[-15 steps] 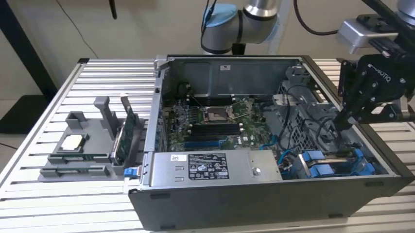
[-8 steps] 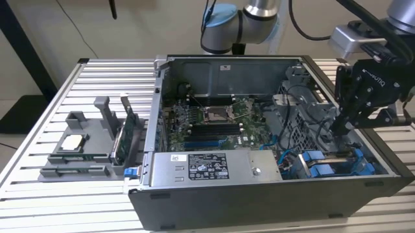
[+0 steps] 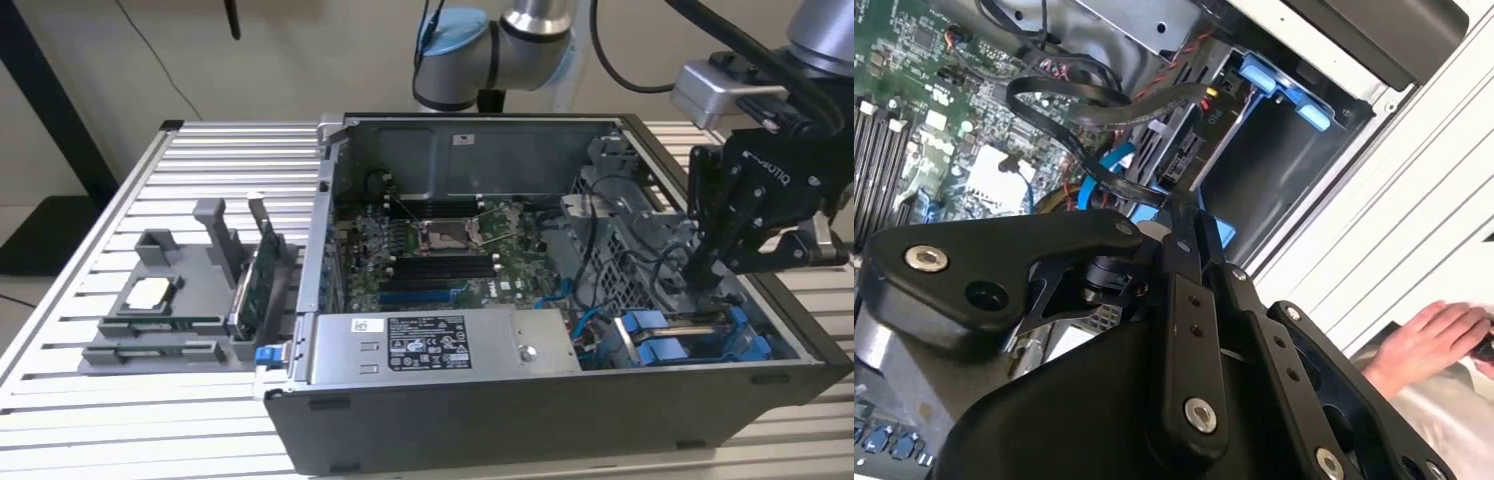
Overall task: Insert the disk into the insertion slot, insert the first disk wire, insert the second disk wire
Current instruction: 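Insert the second disk wire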
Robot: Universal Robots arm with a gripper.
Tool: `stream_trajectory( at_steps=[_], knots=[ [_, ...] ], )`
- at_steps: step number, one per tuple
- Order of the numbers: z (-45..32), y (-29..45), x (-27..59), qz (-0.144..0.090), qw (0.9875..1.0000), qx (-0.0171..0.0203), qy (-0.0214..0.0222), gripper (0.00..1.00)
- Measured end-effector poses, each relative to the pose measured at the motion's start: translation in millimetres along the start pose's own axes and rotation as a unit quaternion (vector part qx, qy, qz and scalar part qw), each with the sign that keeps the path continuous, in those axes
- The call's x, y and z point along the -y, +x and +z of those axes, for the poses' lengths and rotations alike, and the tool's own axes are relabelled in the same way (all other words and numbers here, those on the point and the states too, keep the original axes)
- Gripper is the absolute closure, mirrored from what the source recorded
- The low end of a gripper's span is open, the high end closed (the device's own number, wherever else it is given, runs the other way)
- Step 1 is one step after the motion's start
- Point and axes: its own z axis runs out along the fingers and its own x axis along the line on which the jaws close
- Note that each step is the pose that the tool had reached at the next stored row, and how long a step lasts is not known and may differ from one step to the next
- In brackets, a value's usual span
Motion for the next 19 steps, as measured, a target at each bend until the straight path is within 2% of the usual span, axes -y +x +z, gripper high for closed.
stream_trajectory(
  at_steps=[19],
  knots=[
    [4.0, -0.1, 0.0, 0.000, 1.0000, -0.0013, 0.0000, 0.84]
  ],
)
